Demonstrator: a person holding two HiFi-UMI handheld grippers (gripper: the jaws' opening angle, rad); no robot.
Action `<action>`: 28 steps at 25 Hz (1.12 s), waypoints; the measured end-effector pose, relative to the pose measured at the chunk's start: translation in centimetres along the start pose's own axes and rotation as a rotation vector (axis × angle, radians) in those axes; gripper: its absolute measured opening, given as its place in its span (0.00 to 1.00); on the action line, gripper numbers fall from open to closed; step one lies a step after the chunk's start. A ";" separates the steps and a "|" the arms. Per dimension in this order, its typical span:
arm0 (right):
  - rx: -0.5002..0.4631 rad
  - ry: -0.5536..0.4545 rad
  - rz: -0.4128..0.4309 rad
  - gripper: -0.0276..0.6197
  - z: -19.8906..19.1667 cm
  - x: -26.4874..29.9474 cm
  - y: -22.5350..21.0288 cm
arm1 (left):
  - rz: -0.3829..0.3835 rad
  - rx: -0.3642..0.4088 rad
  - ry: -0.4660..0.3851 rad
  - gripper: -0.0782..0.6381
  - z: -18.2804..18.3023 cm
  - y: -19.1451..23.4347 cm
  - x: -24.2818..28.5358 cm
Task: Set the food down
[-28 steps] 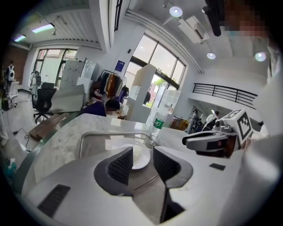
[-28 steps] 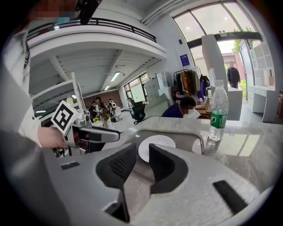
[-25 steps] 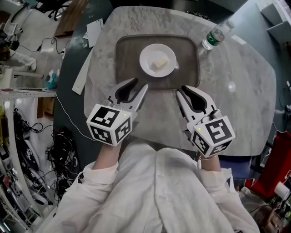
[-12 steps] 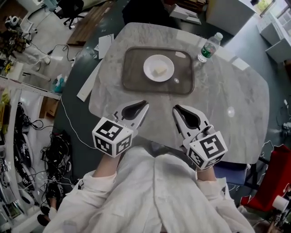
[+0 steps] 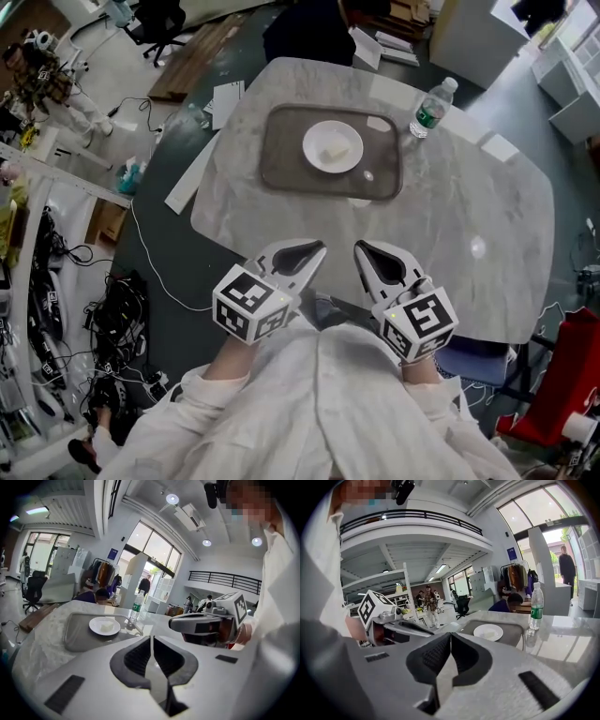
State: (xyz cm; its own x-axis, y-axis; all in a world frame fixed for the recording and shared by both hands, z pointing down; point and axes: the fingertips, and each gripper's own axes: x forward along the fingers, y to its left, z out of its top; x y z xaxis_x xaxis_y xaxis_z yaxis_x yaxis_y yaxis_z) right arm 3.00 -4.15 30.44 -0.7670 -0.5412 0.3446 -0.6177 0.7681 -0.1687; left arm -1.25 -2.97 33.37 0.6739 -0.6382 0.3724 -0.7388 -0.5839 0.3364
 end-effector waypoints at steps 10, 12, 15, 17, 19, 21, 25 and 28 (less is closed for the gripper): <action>0.034 -0.008 -0.051 0.05 0.9 0.3 0.2 | -0.052 0.037 0.015 0.15 1.4 0.2 -1.0; 0.028 -0.009 -0.051 0.05 0.9 0.3 0.6 | -0.061 0.041 0.010 0.15 1.8 0.2 -1.1; 0.019 -0.009 -0.055 0.05 1.2 0.3 0.8 | -0.084 0.049 0.010 0.15 2.0 -0.1 -0.9; 0.014 -0.005 -0.063 0.05 1.1 0.2 0.8 | -0.104 0.049 0.016 0.15 1.9 -0.6 -0.7; 0.009 0.001 -0.072 0.05 1.0 0.3 0.7 | -0.126 0.052 0.026 0.15 1.6 -1.0 -0.5; 0.012 0.013 -0.082 0.05 0.7 0.3 0.7 | -0.143 0.061 0.043 0.15 1.2 -1.4 -0.4; 0.014 0.036 -0.095 0.05 0.3 0.4 0.6 | -0.164 0.079 0.063 0.15 0.9 -1.9 -0.1; 0.017 0.047 -0.101 0.05 0.0 0.4 0.6 | -0.169 0.081 0.063 0.15 0.9 -1.9 -0.1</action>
State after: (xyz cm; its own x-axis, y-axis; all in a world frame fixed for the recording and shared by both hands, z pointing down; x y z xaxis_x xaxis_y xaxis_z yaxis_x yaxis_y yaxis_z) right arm 2.32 -3.87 30.50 -0.6916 -0.5988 0.4040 -0.6950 0.7039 -0.1466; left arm 0.08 -2.26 31.86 0.7851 -0.4965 0.3704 -0.6107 -0.7204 0.3287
